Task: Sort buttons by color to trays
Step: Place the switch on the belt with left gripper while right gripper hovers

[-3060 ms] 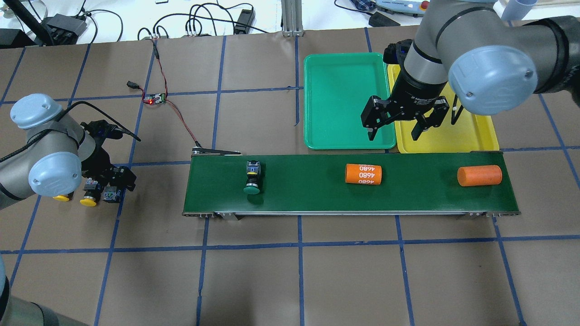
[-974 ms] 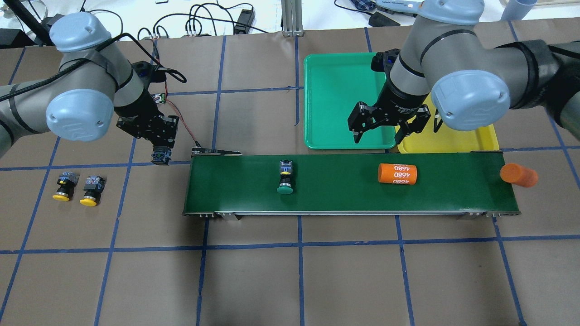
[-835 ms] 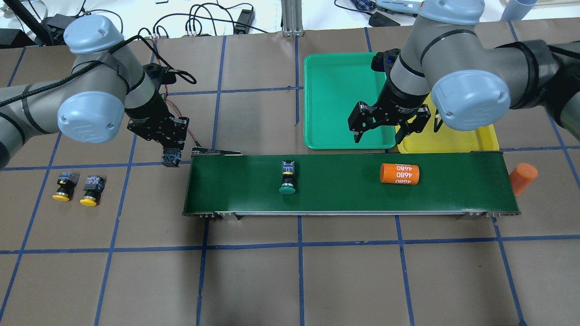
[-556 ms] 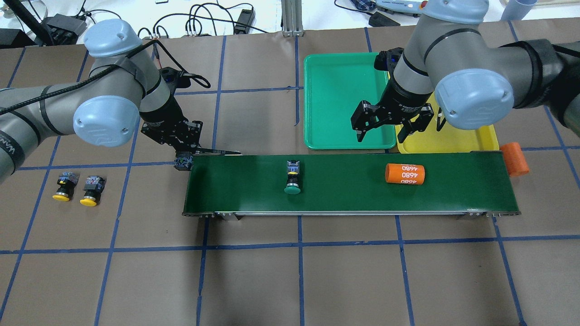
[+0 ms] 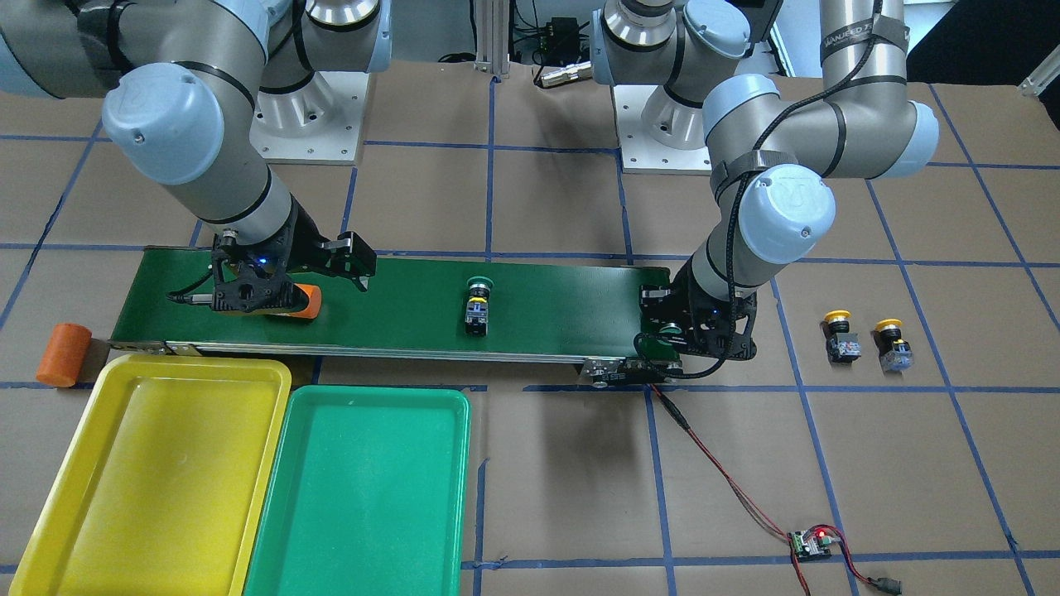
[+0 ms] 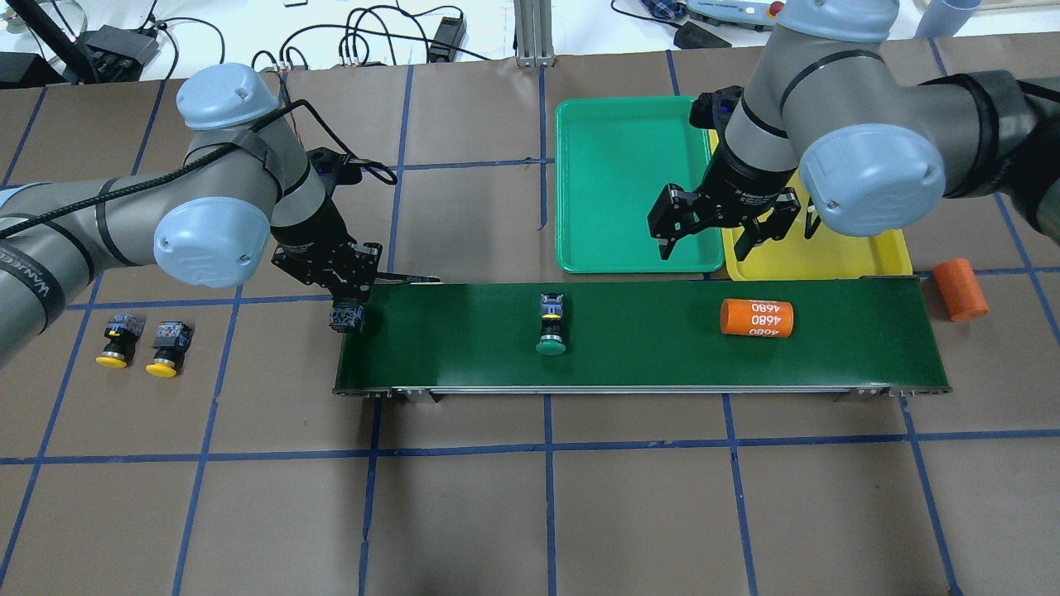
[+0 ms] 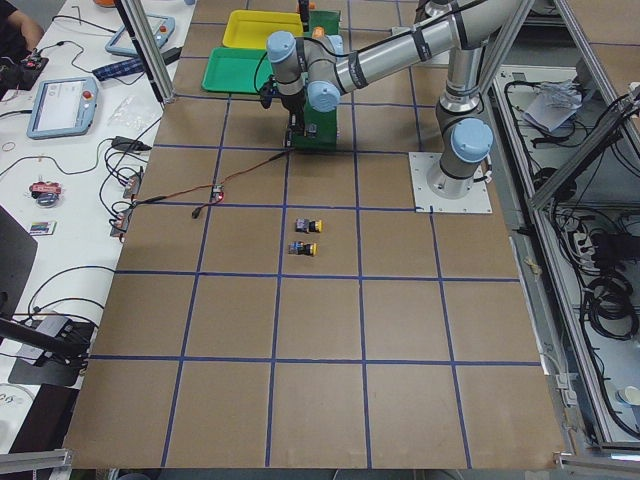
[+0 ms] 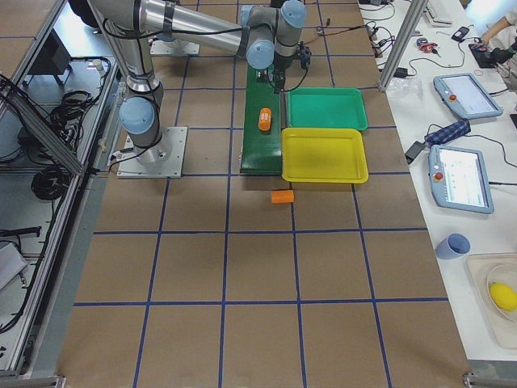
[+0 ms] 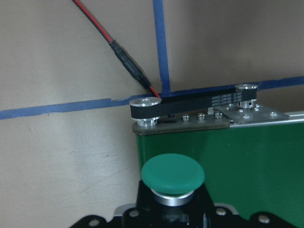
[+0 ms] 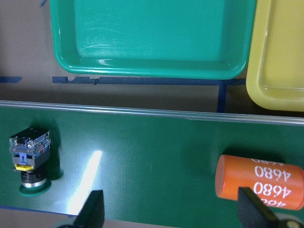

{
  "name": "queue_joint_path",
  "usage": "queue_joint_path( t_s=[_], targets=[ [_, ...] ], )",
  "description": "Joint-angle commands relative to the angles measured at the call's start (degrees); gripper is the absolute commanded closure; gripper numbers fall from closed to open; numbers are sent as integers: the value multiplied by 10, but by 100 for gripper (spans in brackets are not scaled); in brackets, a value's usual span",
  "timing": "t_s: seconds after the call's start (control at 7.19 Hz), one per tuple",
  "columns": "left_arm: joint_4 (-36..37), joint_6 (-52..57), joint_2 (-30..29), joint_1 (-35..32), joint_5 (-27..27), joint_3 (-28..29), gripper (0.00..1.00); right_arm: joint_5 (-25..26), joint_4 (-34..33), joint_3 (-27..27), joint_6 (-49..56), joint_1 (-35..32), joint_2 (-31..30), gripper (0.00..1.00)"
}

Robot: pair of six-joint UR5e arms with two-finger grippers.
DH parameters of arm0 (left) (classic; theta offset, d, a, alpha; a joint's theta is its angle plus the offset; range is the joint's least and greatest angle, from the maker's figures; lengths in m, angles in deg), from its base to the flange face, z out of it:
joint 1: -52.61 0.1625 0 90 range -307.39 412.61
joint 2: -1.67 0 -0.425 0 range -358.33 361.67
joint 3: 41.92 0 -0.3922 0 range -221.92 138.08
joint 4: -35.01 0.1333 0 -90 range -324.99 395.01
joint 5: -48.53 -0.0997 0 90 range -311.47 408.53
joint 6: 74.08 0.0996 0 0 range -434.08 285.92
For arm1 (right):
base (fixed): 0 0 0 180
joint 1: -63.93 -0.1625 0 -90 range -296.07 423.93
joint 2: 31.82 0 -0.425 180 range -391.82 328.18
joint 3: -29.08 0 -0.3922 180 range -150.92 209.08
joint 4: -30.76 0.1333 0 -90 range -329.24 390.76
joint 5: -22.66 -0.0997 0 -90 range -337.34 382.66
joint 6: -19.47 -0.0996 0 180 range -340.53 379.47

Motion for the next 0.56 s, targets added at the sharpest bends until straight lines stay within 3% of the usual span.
queue_joint_path(
  t_s=[0.0, 0.28, 0.42],
  targets=[
    [0, 2, -7, -1, 11, -2, 100, 7, 0, 0, 0, 5, 0, 0],
    [1, 4, -17, -5, 11, -2, 100, 51, 4, -10, 3, 7, -3, 0],
    [1, 1, -18, -16, 12, -4, 95, 51, -2, -12, 18, 14, -4, 0]
  ],
)
